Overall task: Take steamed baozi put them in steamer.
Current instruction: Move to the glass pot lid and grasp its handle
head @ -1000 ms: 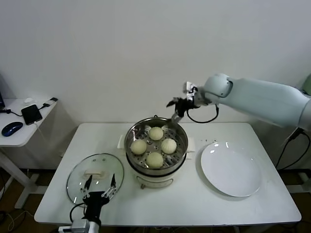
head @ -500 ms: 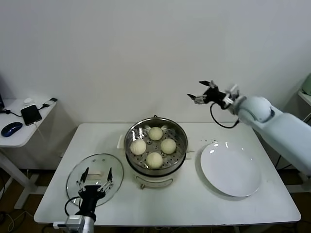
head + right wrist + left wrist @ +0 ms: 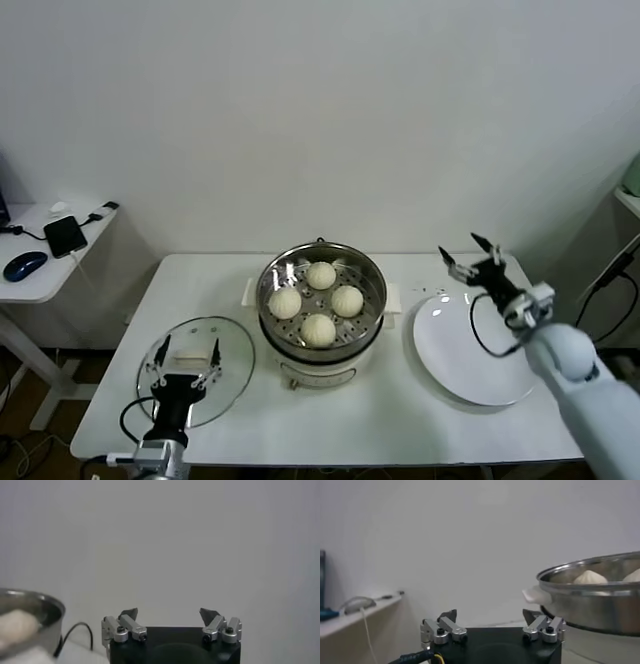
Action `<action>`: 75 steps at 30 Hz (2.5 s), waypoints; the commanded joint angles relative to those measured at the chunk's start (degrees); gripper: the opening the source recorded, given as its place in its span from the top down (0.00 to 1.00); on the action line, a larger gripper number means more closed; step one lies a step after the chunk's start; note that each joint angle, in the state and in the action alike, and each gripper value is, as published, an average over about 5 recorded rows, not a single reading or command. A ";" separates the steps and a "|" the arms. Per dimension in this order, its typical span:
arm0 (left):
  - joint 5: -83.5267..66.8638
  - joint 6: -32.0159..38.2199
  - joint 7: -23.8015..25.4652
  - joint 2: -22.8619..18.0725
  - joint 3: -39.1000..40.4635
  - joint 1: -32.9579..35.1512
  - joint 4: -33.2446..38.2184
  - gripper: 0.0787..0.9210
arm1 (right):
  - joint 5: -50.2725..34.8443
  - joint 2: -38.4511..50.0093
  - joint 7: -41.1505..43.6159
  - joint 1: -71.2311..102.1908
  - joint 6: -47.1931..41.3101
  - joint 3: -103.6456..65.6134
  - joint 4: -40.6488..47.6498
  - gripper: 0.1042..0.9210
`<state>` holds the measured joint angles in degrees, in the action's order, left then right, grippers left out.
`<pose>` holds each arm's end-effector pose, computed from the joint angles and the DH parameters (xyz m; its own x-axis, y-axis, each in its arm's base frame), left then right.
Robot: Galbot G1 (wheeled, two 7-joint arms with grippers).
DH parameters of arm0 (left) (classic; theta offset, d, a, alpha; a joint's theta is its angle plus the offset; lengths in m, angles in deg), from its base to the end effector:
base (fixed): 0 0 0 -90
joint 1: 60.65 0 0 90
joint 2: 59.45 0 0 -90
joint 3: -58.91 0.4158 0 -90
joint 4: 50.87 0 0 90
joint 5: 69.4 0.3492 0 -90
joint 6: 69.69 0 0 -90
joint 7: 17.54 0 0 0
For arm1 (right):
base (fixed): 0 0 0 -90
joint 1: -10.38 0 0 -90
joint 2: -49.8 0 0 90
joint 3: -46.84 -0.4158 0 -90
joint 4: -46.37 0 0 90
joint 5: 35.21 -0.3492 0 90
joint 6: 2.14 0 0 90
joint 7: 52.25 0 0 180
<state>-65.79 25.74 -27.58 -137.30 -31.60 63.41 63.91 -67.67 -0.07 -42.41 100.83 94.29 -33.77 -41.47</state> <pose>0.1155 0.0595 -0.3953 -0.9973 -0.0654 0.0334 -0.0550 0.9668 0.2497 0.3414 -0.2329 -0.3674 -0.9579 -0.2823 0.0522 -0.2866 0.9504 -0.1205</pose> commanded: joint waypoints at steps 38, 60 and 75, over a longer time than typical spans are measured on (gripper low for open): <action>71.71 -3.87 -21.22 5.58 -0.95 -10.24 -29.67 0.12 | 14.83 -21.53 -3.67 22.30 5.64 -14.24 -2.12 0.12; 73.70 -7.93 -16.87 4.85 0.42 -15.92 -35.27 0.31 | 15.63 -22.58 -3.32 22.04 5.51 -14.08 -2.10 0.12; 73.31 -8.83 -16.70 3.28 0.62 -16.85 -36.30 0.83 | 16.67 -22.91 -3.08 21.29 5.16 -13.51 -2.12 0.12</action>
<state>7.16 17.12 -44.23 -133.93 -31.08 46.88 28.17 -51.21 -22.93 -45.50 122.19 99.53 -47.29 -43.45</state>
